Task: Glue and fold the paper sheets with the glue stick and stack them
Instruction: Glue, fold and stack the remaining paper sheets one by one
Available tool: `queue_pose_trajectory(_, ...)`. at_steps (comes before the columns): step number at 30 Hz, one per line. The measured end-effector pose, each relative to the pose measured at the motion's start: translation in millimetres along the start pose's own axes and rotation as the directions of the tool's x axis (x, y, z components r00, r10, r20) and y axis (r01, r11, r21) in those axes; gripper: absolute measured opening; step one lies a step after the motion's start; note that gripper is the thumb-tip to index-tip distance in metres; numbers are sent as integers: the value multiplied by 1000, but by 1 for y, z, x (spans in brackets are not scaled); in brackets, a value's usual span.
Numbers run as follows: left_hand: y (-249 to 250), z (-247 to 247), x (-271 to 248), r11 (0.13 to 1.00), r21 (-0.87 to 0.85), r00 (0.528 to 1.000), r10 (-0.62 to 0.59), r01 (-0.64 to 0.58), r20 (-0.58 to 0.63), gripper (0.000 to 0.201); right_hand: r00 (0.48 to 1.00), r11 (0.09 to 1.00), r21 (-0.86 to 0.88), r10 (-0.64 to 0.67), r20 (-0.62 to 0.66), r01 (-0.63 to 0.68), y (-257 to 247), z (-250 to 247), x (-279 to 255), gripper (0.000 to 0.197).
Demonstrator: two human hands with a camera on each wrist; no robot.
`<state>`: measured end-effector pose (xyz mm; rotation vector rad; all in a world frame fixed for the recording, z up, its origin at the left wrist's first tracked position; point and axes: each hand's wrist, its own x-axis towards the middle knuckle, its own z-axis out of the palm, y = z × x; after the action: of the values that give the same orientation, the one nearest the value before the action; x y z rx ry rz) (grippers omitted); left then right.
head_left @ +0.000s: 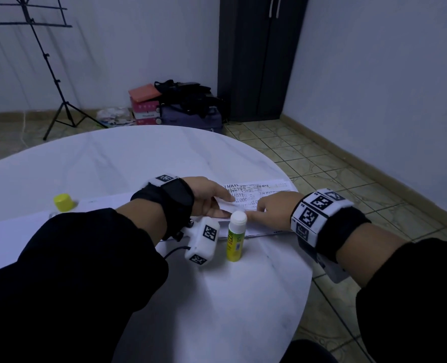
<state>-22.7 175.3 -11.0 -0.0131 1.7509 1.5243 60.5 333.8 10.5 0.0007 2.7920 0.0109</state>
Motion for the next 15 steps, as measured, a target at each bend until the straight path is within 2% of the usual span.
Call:
queue_pose_trajectory(6,0,6,-1,997,-72,1000,12,-13,-12,7,1000,998,-68,-9,-17,8,-2,-1,1,69)
queue_pose_trajectory(12,-3,9,5,997,-73,1000,28,-28,-3,25,1000,995,-98,-13,-18,11,-2,5,4,68)
queue_pose_trajectory(15,-4,8,2,997,-82,999,19,-17,32,13,1000,995,-95,-19,-22,17,-2,5,5,69)
